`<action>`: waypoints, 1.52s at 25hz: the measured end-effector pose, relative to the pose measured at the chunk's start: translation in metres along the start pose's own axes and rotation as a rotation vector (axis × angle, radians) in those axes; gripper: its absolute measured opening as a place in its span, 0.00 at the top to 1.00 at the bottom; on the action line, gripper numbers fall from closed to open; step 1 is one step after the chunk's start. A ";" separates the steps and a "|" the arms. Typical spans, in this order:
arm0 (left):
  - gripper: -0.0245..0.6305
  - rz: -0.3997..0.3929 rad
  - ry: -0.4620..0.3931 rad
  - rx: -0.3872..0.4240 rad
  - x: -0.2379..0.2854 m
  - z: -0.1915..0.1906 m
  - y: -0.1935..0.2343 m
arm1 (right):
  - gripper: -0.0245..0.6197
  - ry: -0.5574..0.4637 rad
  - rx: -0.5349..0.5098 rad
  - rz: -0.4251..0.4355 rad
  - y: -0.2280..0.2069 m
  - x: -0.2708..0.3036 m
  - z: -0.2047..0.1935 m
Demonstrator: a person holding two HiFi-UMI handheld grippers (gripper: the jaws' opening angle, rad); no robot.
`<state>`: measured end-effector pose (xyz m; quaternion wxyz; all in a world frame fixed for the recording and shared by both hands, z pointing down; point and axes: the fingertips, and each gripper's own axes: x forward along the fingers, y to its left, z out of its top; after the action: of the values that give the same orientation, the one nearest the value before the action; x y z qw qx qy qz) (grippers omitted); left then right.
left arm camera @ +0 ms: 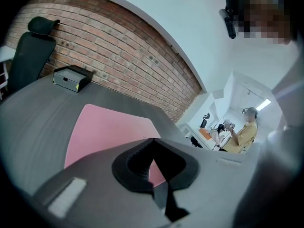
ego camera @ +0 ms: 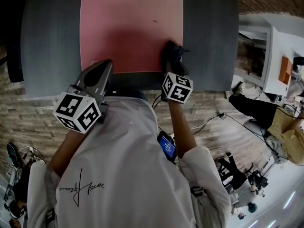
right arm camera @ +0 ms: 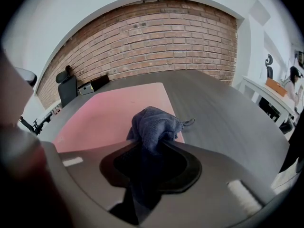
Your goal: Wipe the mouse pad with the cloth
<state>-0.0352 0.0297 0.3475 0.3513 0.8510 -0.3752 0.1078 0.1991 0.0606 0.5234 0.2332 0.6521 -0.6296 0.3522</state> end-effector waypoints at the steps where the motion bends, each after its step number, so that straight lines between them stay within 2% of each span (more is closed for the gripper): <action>1: 0.95 0.001 -0.001 0.000 0.000 0.000 0.001 | 0.80 0.000 0.004 -0.001 0.000 0.000 -0.001; 5: 0.94 0.011 -0.010 0.032 -0.001 0.002 0.003 | 0.80 0.000 0.026 0.009 0.001 0.003 0.000; 10: 0.94 -0.006 -0.019 0.030 -0.005 0.002 -0.001 | 0.80 0.002 0.039 0.029 0.006 0.003 -0.002; 16: 0.94 0.019 -0.045 0.032 -0.012 0.009 0.007 | 0.80 0.013 0.008 0.068 0.032 0.004 -0.005; 28: 0.94 0.047 -0.068 -0.022 -0.018 0.009 0.021 | 0.80 0.024 0.032 0.134 0.069 0.009 -0.010; 38: 0.94 0.029 -0.055 -0.017 -0.010 0.007 0.014 | 0.80 0.034 0.015 0.195 0.098 0.010 -0.016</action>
<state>-0.0527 0.0240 0.3444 0.3467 0.8449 -0.3981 0.0864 0.0993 0.0559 0.5276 0.2036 0.5832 -0.6835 0.3889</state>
